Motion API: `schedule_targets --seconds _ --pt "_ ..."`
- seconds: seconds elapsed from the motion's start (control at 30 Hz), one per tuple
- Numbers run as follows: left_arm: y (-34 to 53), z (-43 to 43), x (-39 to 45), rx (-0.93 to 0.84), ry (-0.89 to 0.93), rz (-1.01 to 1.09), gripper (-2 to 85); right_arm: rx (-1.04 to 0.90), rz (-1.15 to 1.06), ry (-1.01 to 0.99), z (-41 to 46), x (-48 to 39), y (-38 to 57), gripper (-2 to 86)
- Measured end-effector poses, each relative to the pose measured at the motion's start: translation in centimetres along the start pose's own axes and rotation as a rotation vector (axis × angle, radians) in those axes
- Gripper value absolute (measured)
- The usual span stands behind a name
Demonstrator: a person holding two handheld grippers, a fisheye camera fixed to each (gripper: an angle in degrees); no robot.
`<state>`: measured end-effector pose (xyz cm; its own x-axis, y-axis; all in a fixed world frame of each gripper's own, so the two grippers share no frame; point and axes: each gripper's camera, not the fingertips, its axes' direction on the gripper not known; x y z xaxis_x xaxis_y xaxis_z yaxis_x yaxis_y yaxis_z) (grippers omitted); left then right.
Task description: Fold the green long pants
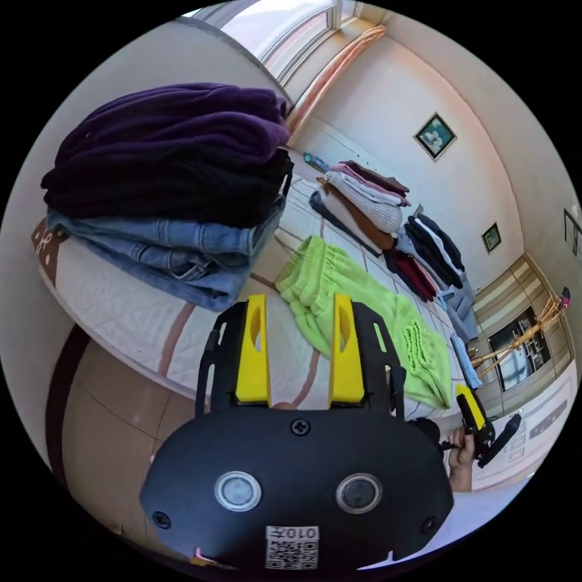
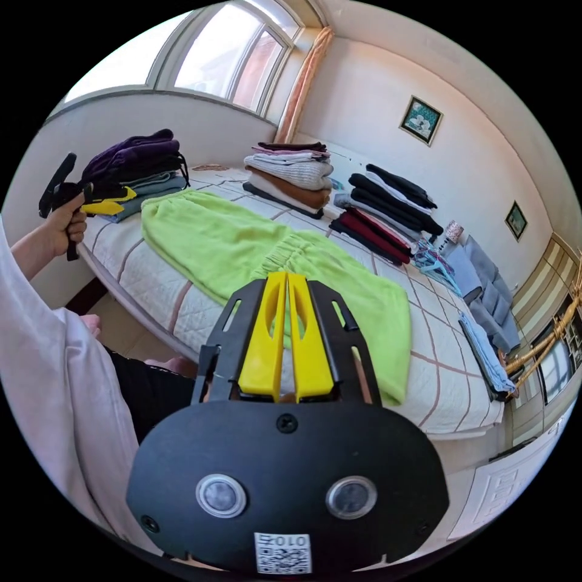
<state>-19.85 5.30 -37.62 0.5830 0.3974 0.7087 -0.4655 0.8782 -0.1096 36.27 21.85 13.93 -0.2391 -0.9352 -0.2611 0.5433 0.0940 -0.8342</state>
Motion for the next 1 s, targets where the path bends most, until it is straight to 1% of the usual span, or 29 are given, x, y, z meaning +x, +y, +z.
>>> schedule_targets --seconds 0.07,0.17,0.23,0.33,0.43,0.5,0.53,0.57,0.63,0.67,0.7,0.8,0.87,0.9,0.97,1.0 --pt "-0.8 1.6 1.7 -0.037 -0.008 0.04 15.2 0.014 0.007 0.025 -0.7 0.2 0.3 0.8" --pt "-0.9 4.0 1.8 -0.108 -0.053 0.003 15.2 0.026 0.069 0.039 -1.7 0.9 1.6 0.8" --pt "-0.5 4.1 1.7 -0.094 -0.039 -0.021 15.1 0.014 0.096 0.049 -1.9 1.1 2.7 0.8" --pt "-0.6 3.8 3.0 -0.068 -0.024 0.001 14.9 -0.02 0.126 0.054 -1.8 1.3 4.4 0.9" --pt "-0.8 4.5 4.6 -0.085 -0.053 0.019 14.2 -0.035 0.154 0.033 -1.3 1.6 5.3 0.9" --pt "-0.4 5.1 4.3 -0.087 -0.034 -0.003 13.5 -0.032 0.17 0.022 -0.9 1.6 5.5 0.9" --pt "0.2 4.9 3.2 -0.059 0.024 -0.056 12.8 -0.032 0.171 0.021 -0.9 1.6 5.5 0.9" --pt "0.8 4.6 1.7 -0.038 0.124 -0.123 12.1 -0.032 0.17 0.02 -0.7 1.6 5.5 0.9" --pt "1.5 4.8 -0.1 -0.062 0.283 -0.233 11.2 -0.029 0.164 0.023 -0.6 1.5 5.6 1.0" --pt "1.8 4.6 0.0 -0.057 0.322 -0.269 10.8 -0.032 0.162 0.026 -0.4 1.4 5.7 1.0" --pt "1.8 4.4 0.5 -0.051 0.323 -0.265 10.6 -0.035 0.163 0.024 -0.2 1.4 6.0 1.0" --pt "-0.2 1.9 7.4 0.009 0.252 -0.08 9.9 -0.042 0.178 0.019 0.2 1.7 6.5 1.0" --pt "-2.6 0.2 16.1 0.047 0.213 0.139 9.6 -0.033 0.192 0.023 0.1 2.2 6.7 1.0" --pt "-3.1 0.0 18.6 0.056 0.208 0.191 9.6 -0.026 0.2 0.03 0.0 2.5 6.9 1.0" --pt "-3.9 -0.7 29.3 0.1 0.223 0.394 9.6 -0.018 0.217 0.046 -0.2 3.1 7.2 1.0" --pt "-3.7 -0.9 32.1 0.115 0.232 0.45 9.6 -0.018 0.233 0.058 -0.3 3.6 7.5 1.0"
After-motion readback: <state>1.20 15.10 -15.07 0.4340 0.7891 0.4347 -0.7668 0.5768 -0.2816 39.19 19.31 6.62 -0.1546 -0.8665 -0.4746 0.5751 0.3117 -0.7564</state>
